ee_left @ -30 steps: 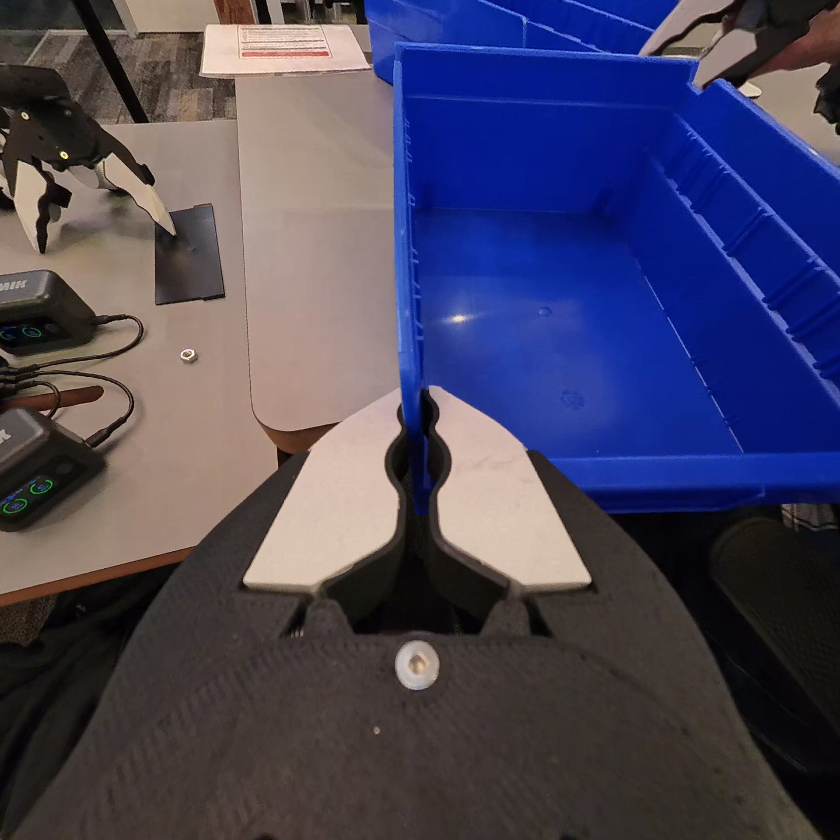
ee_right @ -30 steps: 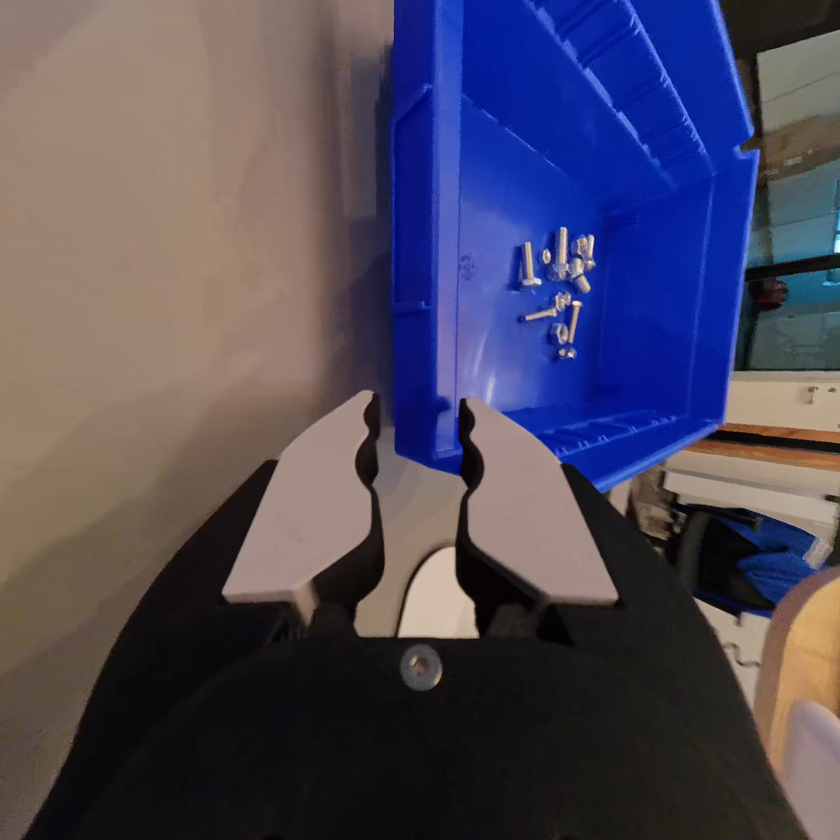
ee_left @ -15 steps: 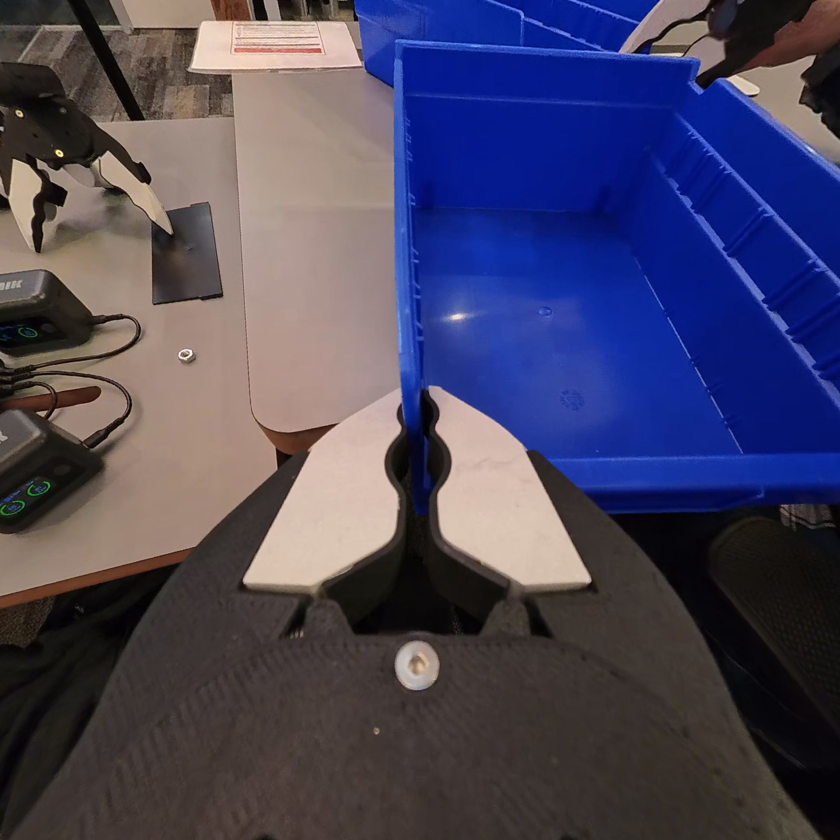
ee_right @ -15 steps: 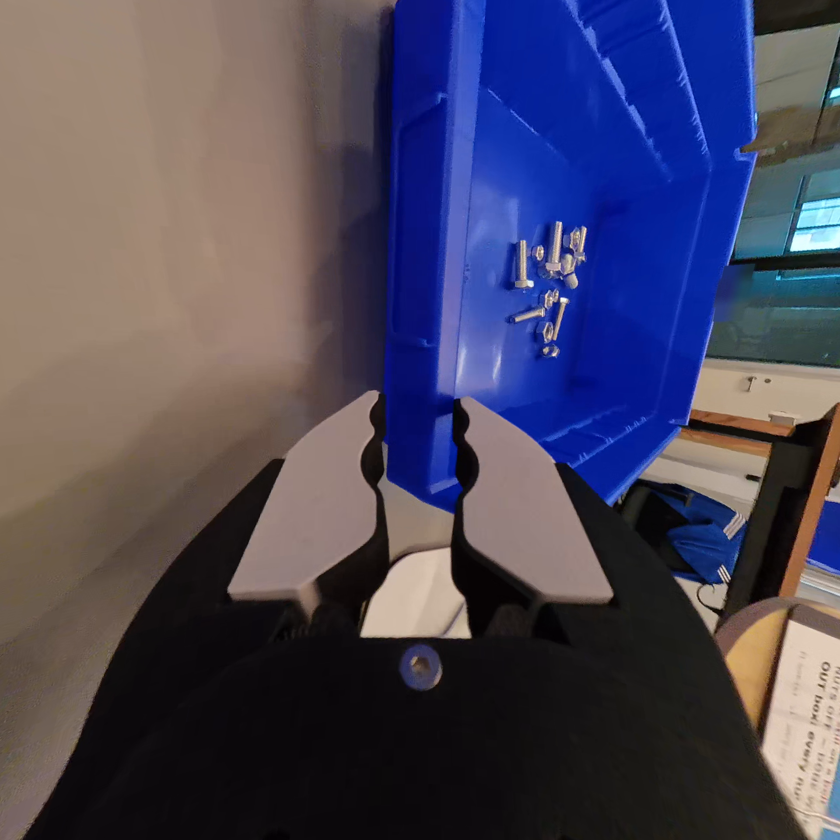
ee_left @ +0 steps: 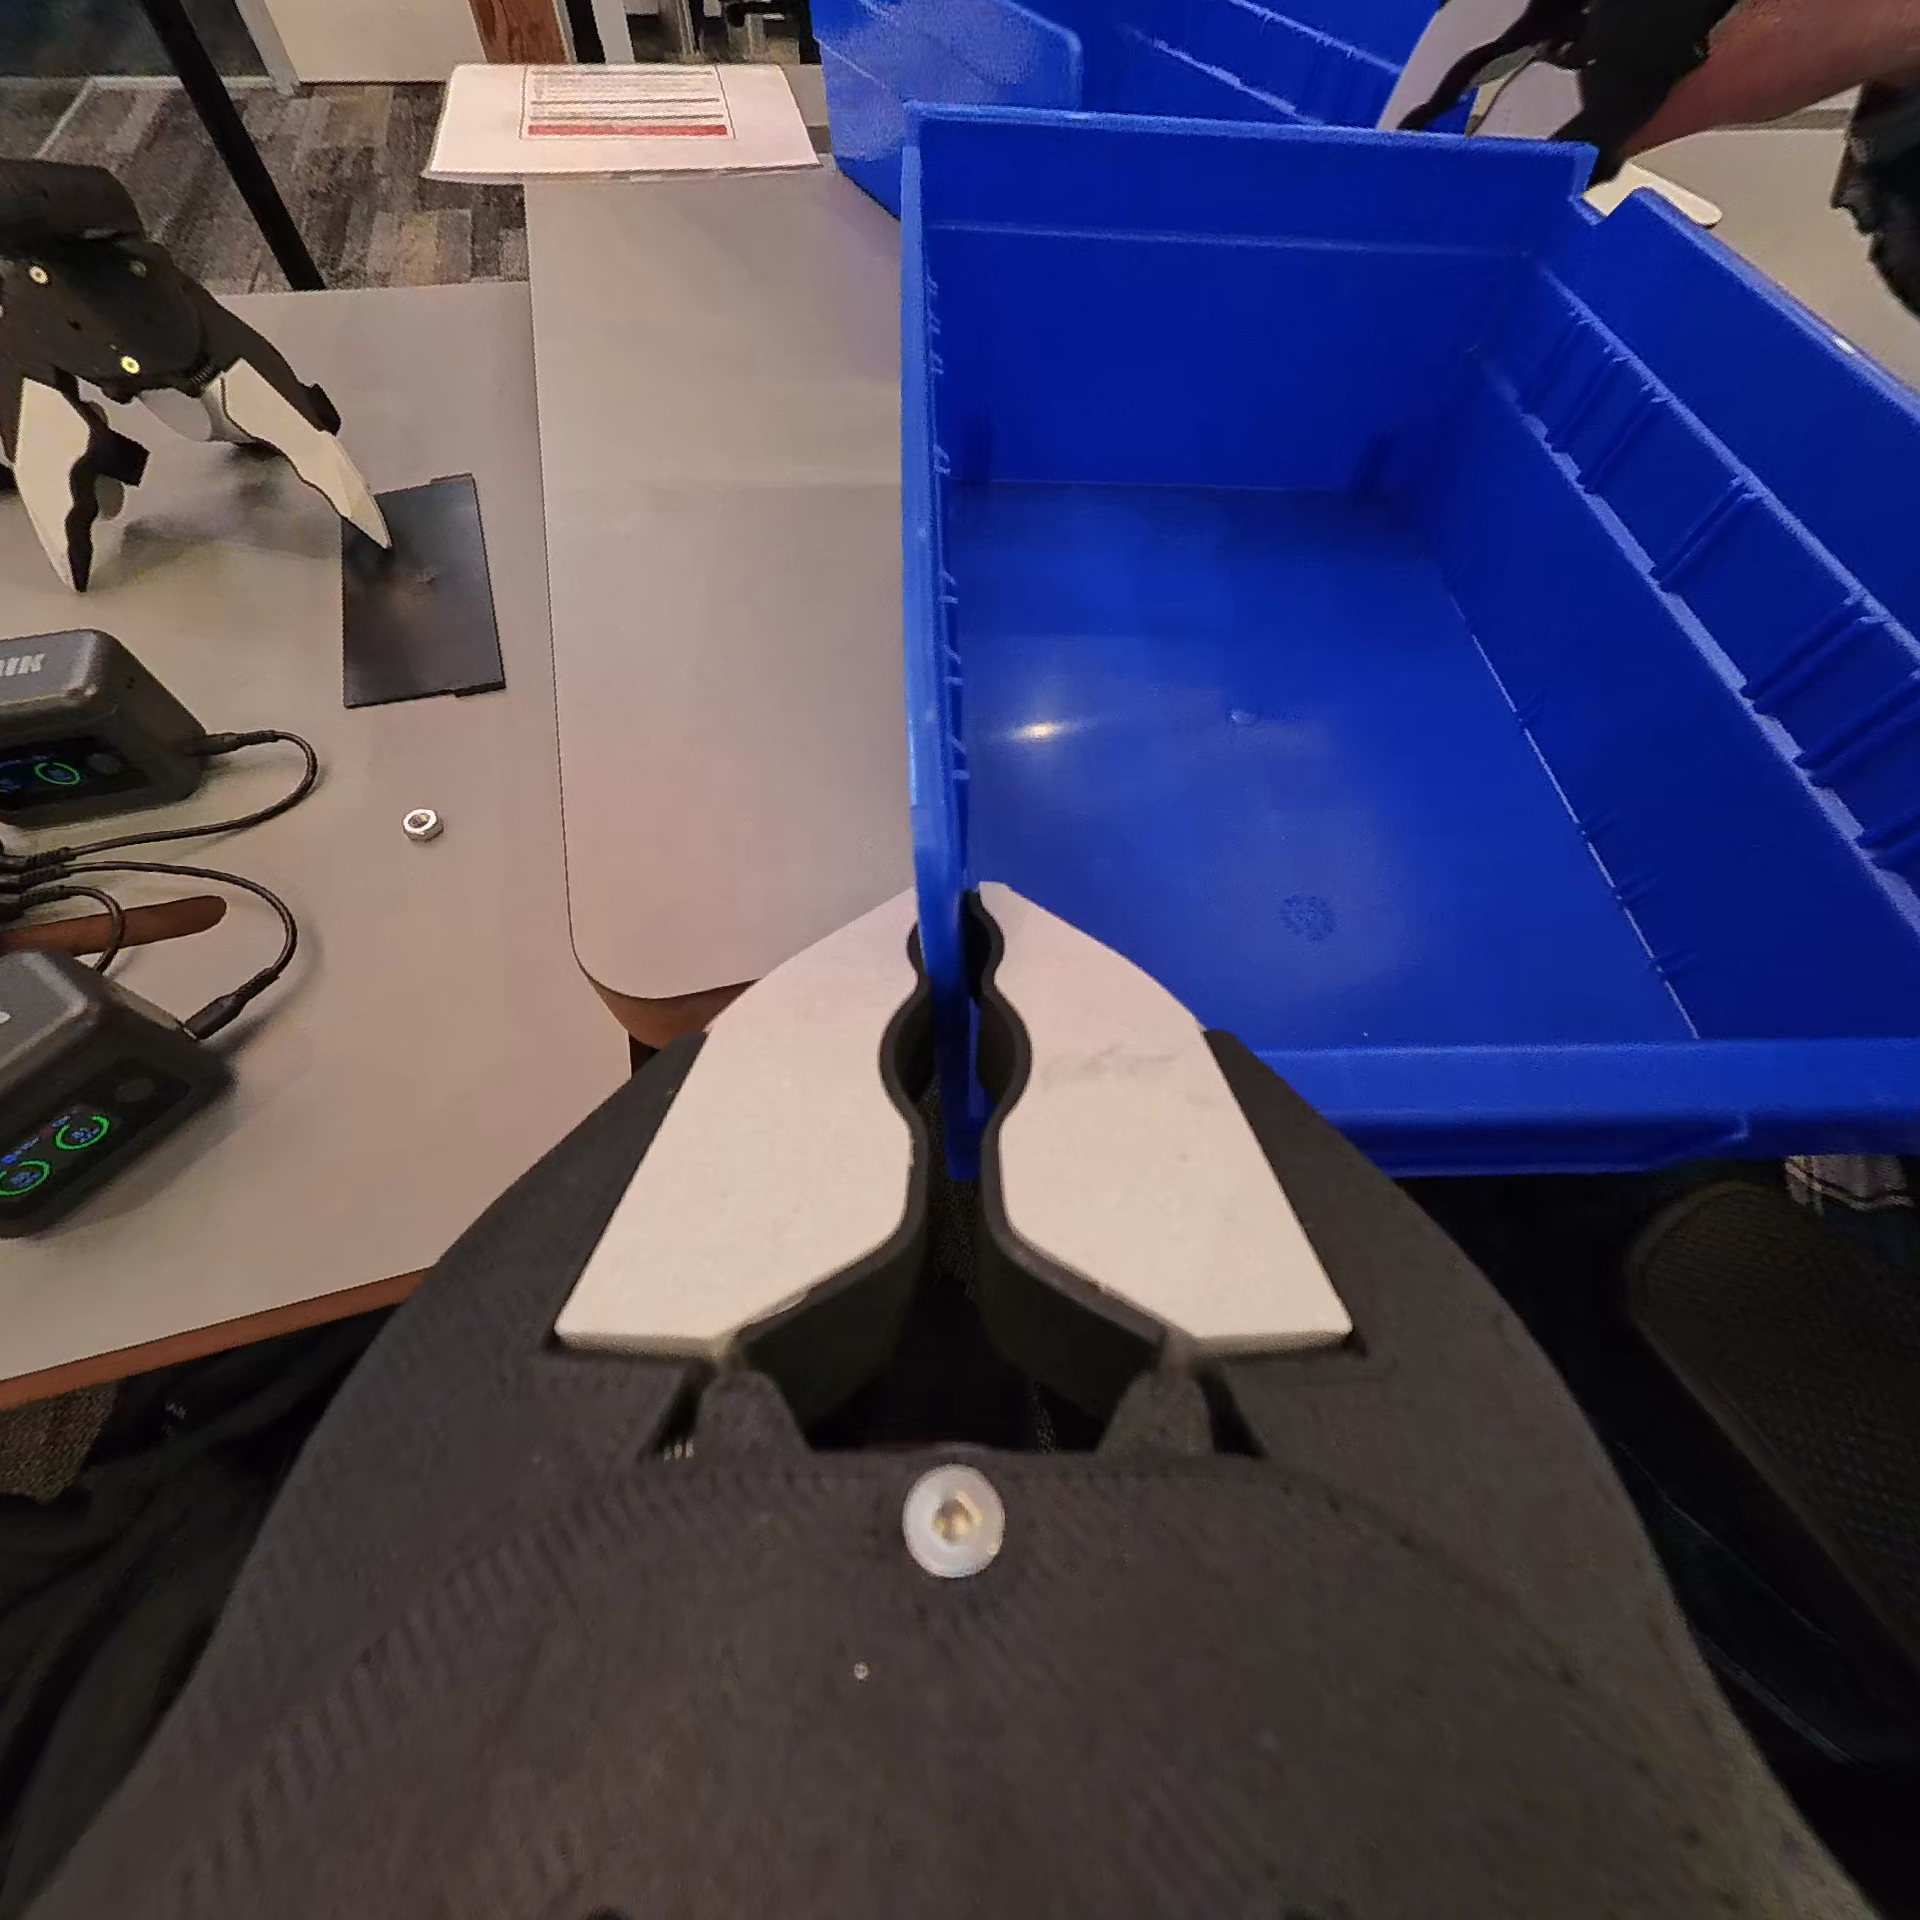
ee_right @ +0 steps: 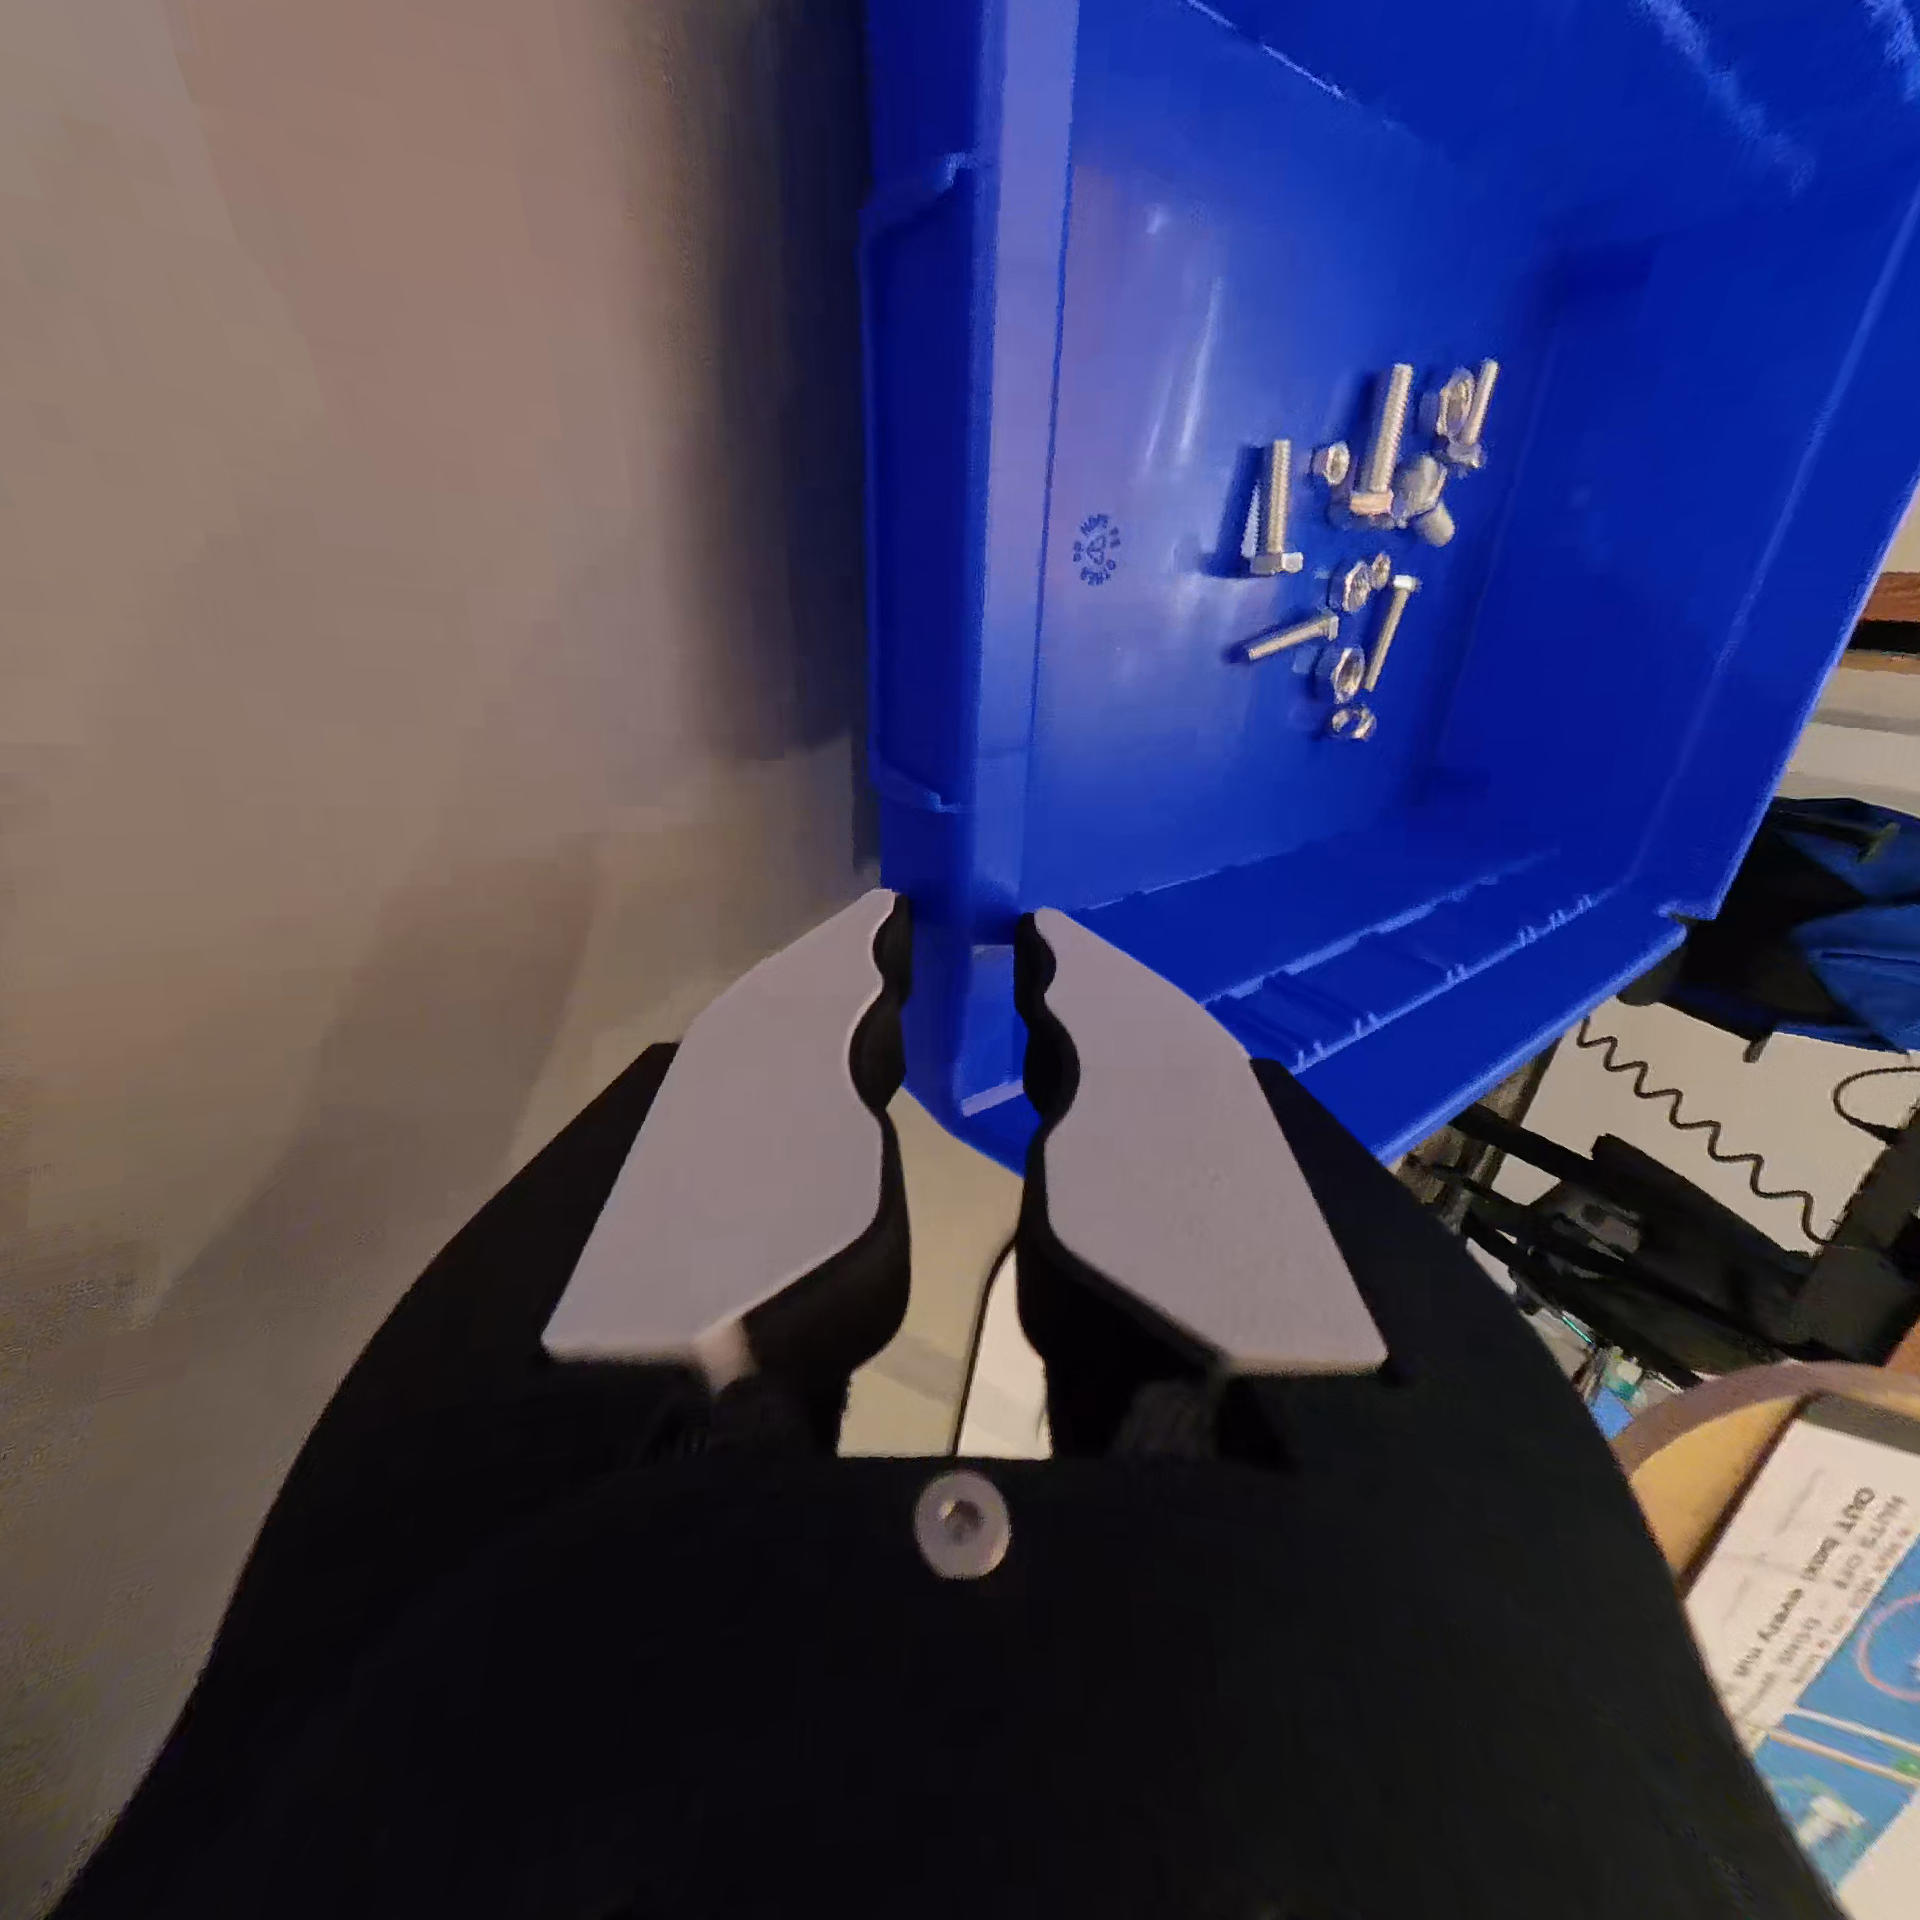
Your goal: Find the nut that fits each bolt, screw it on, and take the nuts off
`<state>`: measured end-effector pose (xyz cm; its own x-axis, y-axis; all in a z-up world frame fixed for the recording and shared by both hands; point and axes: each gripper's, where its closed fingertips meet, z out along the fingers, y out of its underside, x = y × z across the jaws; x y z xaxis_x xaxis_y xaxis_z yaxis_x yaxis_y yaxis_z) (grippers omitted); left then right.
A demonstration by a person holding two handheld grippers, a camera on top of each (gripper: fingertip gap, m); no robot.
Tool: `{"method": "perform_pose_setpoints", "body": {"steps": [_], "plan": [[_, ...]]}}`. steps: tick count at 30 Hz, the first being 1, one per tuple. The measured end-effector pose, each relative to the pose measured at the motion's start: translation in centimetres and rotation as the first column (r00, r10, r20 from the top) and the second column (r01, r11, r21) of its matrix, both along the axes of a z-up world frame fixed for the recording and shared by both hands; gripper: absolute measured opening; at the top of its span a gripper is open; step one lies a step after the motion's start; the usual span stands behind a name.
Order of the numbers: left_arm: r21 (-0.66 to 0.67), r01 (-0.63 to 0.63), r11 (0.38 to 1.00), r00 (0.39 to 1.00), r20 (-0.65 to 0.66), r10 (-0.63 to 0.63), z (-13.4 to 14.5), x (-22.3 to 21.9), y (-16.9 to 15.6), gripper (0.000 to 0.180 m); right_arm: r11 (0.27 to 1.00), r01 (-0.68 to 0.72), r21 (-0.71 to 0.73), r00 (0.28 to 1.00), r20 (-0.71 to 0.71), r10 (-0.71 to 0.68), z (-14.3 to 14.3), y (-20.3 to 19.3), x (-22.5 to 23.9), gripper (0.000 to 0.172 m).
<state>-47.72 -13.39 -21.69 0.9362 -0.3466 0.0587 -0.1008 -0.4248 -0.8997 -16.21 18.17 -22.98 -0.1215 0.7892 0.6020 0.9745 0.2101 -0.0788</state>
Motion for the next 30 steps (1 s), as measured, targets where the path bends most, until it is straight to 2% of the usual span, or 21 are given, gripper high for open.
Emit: {"method": "perform_pose_setpoints", "body": {"steps": [3,5,8,11,15,16,17,22,28,30], "plan": [[0.002,0.005,1.0,1.0,0.0,-0.005,0.0,0.1,-0.1,0.002,0.997,0.023,-0.069,1.0,0.011,-0.023,0.1,-0.6,-1.5,0.017],[0.006,0.009,1.0,1.0,0.003,-0.009,0.0,0.1,-0.1,0.002,0.994,-0.013,-0.107,1.0,-0.026,0.01,0.7,-1.1,-2.9,0.013],[0.012,0.02,1.0,1.0,0.014,-0.02,0.0,0.1,0.1,0.002,0.995,-0.075,-0.068,0.995,-0.066,0.071,2.5,-1.7,-5.2,0.029],[0.013,0.025,1.0,1.0,0.013,-0.025,0.0,0.1,0.3,0.002,0.989,-0.092,-0.118,0.995,-0.049,0.087,2.2,-1.9,-7.4,0.046],[0.018,0.031,0.999,0.999,0.014,-0.031,0.0,0.1,0.3,0.002,0.981,-0.058,-0.184,0.997,0.034,0.065,-0.7,-0.7,-9.1,0.038],[0.02,0.033,0.999,0.999,0.016,-0.033,0.0,0.2,0.3,0.002,0.982,-0.045,-0.183,0.997,0.06,0.057,-1.4,-0.4,-9.2,0.031],[0.024,0.035,0.999,0.999,0.018,-0.035,0.0,0.2,0.3,0.002,0.984,-0.042,-0.172,0.996,0.067,0.054,-1.8,-0.1,-9.4,0.031],[0.035,0.046,0.998,0.998,0.038,-0.048,0.1,0.2,0.4,0.002,0.978,-0.003,-0.207,1.0,0.004,0.004,-1.9,1.3,-10.8,0.03],[0.033,0.05,0.998,0.998,0.035,-0.051,0.1,0.2,0.6,0.002,0.972,0.022,-0.232,1.0,-0.002,-0.023,-2.0,3.5,-11.2,0.03],[0.03,0.049,0.998,0.998,0.038,-0.05,0.1,0.2,0.7,0.002,0.974,0.01,-0.225,1.0,-0.004,-0.011,-1.9,3.7,-11.1,0.035]]}}
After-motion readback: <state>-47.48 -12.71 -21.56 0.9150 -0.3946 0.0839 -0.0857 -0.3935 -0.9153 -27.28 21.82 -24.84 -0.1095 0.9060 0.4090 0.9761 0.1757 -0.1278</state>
